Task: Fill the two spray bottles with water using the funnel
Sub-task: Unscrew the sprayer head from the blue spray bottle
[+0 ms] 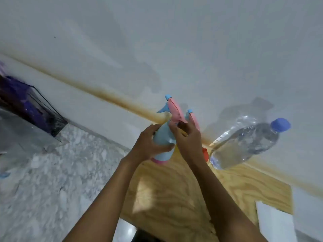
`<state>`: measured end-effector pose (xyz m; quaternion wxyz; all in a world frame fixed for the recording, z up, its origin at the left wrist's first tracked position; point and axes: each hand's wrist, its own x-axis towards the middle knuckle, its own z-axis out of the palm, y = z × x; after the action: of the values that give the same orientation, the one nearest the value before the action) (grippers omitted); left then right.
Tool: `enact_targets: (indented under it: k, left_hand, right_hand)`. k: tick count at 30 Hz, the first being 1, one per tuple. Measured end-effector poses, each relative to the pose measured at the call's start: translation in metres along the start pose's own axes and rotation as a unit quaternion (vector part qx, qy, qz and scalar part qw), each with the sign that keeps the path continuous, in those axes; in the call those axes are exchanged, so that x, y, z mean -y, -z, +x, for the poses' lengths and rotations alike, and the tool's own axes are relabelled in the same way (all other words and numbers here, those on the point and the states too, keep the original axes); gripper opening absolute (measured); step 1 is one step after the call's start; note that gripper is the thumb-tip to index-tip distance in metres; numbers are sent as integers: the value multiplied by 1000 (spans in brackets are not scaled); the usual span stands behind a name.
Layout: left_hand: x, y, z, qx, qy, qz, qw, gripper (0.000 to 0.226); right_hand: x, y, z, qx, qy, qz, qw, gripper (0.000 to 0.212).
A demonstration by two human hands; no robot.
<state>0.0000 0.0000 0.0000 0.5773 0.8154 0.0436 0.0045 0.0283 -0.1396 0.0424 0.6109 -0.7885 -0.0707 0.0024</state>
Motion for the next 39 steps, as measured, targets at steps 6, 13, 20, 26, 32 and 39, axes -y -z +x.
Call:
enact_targets:
  k: [6, 13, 20, 26, 32, 39]
  left_hand:
    - [-25, -11, -28, -16, -47, -31, 998, 61]
    - [-48, -20, -49, -12, -39, -72, 997, 69]
    - [-61, -20, -64, -7, -42, -81, 996, 64]
    - [-65, -22, -73, 23, -41, -109, 993, 53]
    - [-65, -28, -76, 7, -33, -115, 993, 53]
    - [-71, -33, -76, -20, -33, -124, 992, 43]
  right_hand:
    - [20, 10, -25, -41, 9, 65, 997, 15]
    - [34, 26, -35, -52, -9, 91, 994, 15]
    - [37, 40, -43, 1, -14, 102, 995, 36]
    - [39, 57, -48, 89, 6, 95, 991, 22]
    - [40, 58, -54, 101, -4, 143, 985, 30]
    - [33, 50, -58, 31, -23, 167, 985, 28]
